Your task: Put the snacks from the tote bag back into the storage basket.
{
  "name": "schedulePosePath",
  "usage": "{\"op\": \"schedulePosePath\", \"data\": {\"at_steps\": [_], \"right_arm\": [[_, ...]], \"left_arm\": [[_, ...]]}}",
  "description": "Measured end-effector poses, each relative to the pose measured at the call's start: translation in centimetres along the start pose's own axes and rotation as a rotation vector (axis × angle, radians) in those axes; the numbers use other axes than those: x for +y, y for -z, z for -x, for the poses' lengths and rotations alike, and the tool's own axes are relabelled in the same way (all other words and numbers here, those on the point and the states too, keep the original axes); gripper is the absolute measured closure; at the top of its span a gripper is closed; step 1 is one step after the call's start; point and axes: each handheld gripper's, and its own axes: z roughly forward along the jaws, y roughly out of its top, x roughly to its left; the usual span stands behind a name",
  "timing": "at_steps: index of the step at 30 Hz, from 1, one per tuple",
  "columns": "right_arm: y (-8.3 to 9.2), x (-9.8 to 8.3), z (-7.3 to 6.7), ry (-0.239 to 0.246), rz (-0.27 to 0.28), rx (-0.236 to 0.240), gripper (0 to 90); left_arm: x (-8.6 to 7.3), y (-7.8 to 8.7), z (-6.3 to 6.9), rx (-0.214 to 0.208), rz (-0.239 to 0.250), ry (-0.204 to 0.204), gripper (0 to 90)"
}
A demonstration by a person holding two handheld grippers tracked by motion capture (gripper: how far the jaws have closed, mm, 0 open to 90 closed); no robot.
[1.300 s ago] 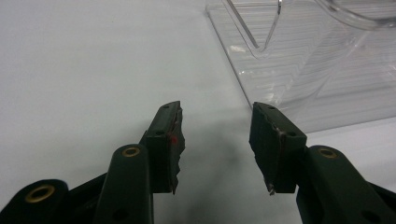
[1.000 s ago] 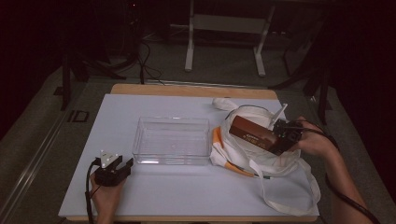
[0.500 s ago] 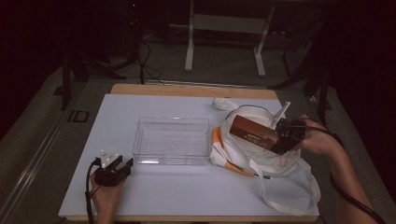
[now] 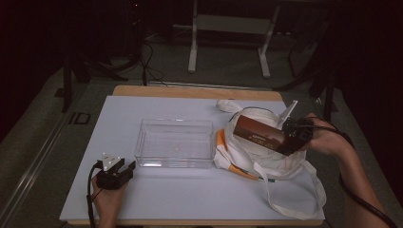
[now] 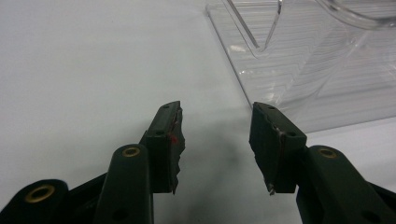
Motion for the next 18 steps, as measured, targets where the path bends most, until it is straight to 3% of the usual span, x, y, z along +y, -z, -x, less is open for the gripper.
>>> {"op": "schedulePosePath", "data": {"at_steps": [18], "right_arm": [[1.9,1.9,-0.6,0.051,0.043,0.001,43.5]], "left_arm": [[0.0,0.0,0.0,-0.002,0.002,0.003,54.3]]}}
